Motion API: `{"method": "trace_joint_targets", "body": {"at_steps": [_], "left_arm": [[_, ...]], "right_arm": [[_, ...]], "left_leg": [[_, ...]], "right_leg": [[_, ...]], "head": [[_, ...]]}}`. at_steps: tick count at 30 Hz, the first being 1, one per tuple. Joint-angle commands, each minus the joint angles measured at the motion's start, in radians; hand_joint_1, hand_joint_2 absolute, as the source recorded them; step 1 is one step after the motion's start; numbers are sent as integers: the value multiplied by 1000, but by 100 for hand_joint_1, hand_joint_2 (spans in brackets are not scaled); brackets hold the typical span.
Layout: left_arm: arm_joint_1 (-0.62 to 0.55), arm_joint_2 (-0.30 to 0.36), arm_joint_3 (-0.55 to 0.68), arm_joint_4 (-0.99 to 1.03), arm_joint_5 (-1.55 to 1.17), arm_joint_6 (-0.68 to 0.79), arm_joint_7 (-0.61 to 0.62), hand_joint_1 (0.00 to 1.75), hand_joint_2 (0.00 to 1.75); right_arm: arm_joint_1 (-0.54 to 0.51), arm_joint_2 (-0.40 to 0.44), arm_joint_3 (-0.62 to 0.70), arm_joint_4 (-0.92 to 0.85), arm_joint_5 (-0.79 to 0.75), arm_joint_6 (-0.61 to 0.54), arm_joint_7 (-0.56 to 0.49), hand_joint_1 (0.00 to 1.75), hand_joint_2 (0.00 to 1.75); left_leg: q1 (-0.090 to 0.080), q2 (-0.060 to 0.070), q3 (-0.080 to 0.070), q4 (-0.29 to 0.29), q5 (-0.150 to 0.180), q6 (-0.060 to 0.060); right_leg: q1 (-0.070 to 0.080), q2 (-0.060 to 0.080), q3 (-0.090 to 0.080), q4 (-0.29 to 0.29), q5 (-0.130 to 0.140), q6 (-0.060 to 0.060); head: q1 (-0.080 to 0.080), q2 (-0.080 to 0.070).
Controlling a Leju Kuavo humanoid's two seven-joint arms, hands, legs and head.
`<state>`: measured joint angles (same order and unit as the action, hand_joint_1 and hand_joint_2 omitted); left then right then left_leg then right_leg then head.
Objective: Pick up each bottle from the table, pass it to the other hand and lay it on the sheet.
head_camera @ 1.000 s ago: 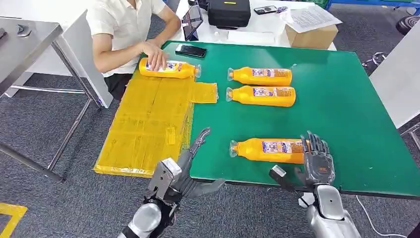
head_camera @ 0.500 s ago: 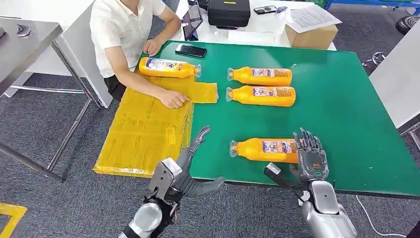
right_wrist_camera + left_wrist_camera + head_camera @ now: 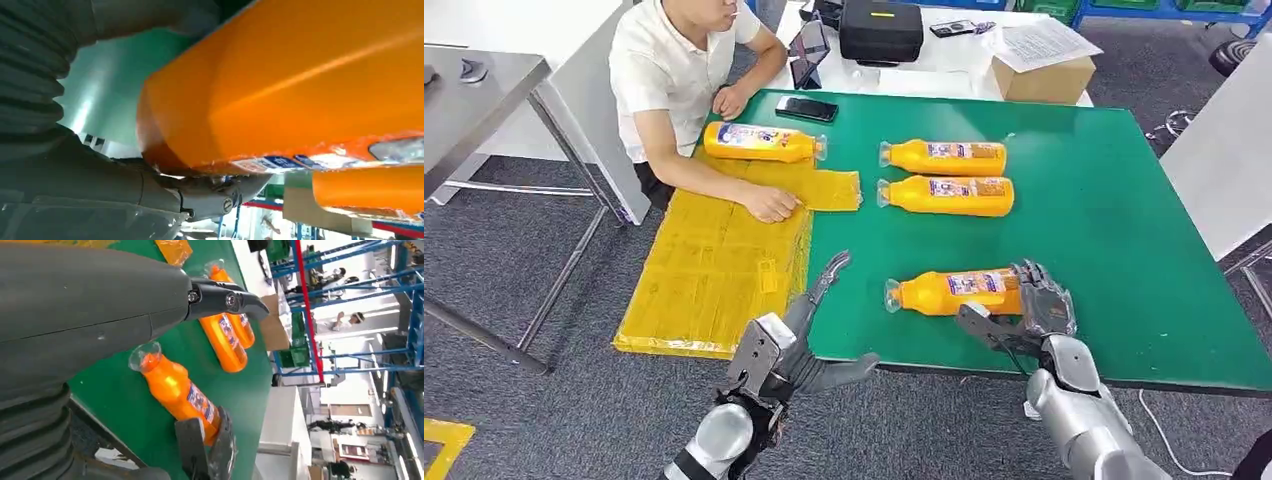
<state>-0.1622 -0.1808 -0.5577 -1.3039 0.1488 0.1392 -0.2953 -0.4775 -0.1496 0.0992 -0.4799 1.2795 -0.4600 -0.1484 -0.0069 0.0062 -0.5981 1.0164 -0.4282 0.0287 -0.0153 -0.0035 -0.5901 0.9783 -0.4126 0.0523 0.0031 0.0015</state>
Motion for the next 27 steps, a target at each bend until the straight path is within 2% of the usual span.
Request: {"method": "trace_joint_targets", "body": {"at_steps": [1,8,11,13,14,15,16,18,20,21,23,25,27], "left_arm": [[-40,17,-21,55,23,-21,13,0,175],[-44,16,-22,56,24,-23,13,0,175],[-63,8,-29,61,28,-28,13,0,175],[-61,3,-22,64,40,-28,-2,0,175],[-58,-1,-14,63,52,-28,-12,0,175],[-49,-16,11,64,83,-15,-38,0,175],[-43,-28,31,72,95,9,-59,0,175],[-26,-55,85,128,135,77,-62,0,175],[-16,-60,112,169,163,93,-60,0,175],[-5,-62,136,201,205,101,-56,0,175],[23,-58,187,255,283,114,-97,0,175],[56,-44,198,244,357,63,-80,0,175],[74,-30,177,214,381,42,-62,0,175]], "right_arm": [[41,-24,28,157,-24,83,-22,175,175],[41,-25,34,161,-22,98,-30,175,175],[44,-28,46,157,-26,114,-79,175,175],[62,-27,39,144,-67,78,-166,175,175],[68,-20,18,138,-106,75,-207,175,175],[87,2,-39,110,-210,80,-310,175,175],[96,17,-61,91,-265,78,-362,175,175],[122,71,-153,17,-462,172,-484,175,175],[134,94,-176,-26,-518,185,-497,175,175],[150,101,-160,-72,-545,178,-497,175,175],[195,124,-146,-201,-680,227,-498,175,175],[249,145,-120,-355,-796,269,-476,175,175],[279,153,-89,-454,-846,278,-437,175,175]], "left_leg": [[2,-8,0,-2,3,0],[2,-10,4,-2,2,-1],[2,-11,4,-2,2,-1],[2,-11,5,-2,2,-1],[2,-9,7,-1,0,0],[3,-10,7,-2,1,0],[3,-12,7,-3,2,0],[3,-8,7,-2,0,0],[3,-3,8,-4,-1,-1],[2,-2,9,-3,-2,0],[2,4,10,-4,-2,-1],[3,3,10,-3,-2,-1],[3,3,7,-3,-2,-2]], "right_leg": [[2,-7,3,-3,1,-2],[2,-7,9,-4,2,-1],[2,-8,9,-4,1,0],[2,-7,11,-5,1,0],[2,-5,13,-5,1,1],[3,-7,13,-6,1,0],[3,-8,13,-7,2,0],[3,-5,13,-6,1,0],[3,0,16,-7,3,0],[2,1,23,-6,4,-1],[2,5,22,-6,4,-2],[3,4,22,-5,4,-1],[3,4,18,-5,3,-3]], "head": [[0,0],[0,0],[0,0],[0,0],[0,0],[0,0],[0,0],[0,0],[0,0],[0,0],[0,0],[0,0],[0,0]]}}
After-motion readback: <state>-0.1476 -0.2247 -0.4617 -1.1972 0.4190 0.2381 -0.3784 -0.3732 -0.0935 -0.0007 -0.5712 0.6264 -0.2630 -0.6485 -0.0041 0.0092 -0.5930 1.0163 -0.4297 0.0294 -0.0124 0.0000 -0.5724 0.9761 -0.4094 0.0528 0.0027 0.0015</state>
